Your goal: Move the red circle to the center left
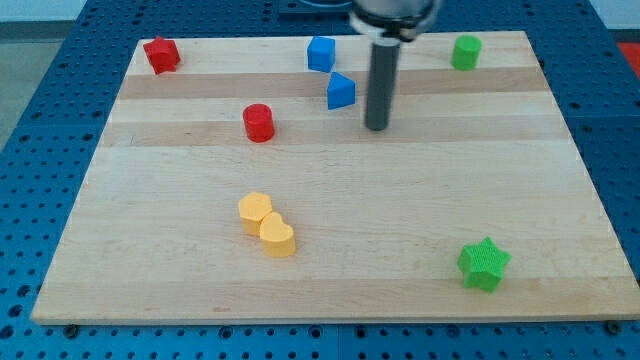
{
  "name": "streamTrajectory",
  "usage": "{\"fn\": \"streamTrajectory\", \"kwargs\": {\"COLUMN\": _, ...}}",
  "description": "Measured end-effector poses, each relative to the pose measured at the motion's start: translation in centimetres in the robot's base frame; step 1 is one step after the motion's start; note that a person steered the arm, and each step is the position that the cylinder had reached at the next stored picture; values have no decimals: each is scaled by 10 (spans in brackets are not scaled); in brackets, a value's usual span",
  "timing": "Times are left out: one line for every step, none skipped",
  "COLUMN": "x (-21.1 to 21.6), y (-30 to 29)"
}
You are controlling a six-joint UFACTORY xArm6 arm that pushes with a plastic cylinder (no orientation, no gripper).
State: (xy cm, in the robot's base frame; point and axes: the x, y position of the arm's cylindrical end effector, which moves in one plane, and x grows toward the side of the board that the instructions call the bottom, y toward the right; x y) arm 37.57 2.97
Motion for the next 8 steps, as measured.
{"fn": "streamTrajectory", "kwargs": {"x": -4, "y": -60}}
{"fn": "streamTrajectory", "kwargs": {"x": -4, "y": -119}}
{"fn": "streamTrajectory", "kwargs": {"x": -6, "y": -136}}
{"fn": "streamTrajectory", "kwargs": {"x": -18, "y": -135}}
{"fn": "streamTrajectory", "kwargs": {"x": -12, "y": -170}}
{"fn": "streamTrajectory", "kwargs": {"x": -11, "y": -170}}
{"fn": "streamTrajectory", "kwargs": {"x": -5, "y": -149}}
{"fn": "streamTrajectory", "kwargs": {"x": 1, "y": -183}}
